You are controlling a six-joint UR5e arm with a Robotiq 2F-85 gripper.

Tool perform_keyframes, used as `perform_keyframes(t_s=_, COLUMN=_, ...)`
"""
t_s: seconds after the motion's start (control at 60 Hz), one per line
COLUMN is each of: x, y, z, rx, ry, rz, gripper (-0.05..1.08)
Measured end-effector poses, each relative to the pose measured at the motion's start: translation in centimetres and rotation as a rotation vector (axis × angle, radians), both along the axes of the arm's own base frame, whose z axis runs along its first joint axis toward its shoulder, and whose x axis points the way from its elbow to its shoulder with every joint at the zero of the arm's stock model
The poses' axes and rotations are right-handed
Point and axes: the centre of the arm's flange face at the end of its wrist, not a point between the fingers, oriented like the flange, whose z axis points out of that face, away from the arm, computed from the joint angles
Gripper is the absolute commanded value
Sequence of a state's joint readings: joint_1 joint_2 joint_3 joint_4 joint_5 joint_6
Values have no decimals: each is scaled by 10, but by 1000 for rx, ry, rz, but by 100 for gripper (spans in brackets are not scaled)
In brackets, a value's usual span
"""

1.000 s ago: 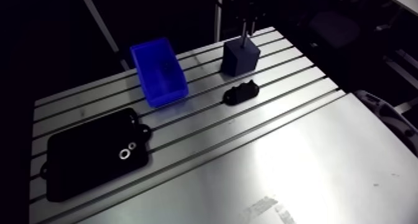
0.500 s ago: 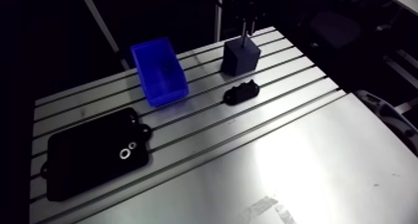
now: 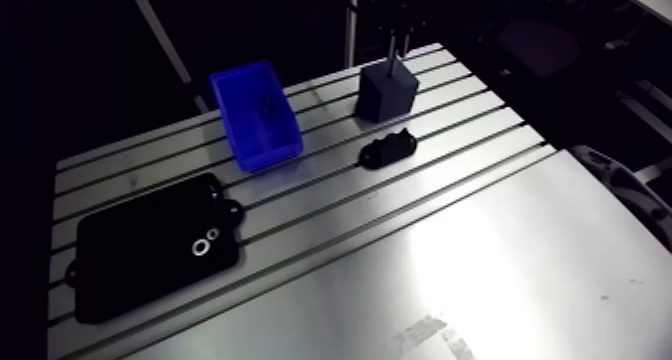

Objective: Pick up the M10 bolt and insert it into the hole until fully seated.

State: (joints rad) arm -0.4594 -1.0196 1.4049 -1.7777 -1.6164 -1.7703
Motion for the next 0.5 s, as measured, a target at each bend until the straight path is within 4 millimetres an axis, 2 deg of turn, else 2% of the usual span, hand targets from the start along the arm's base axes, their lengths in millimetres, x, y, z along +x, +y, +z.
perform_keyframes(t_s=0.5, x=0, y=0, z=0, rx=0, ry=1, rz=0, gripper=108)
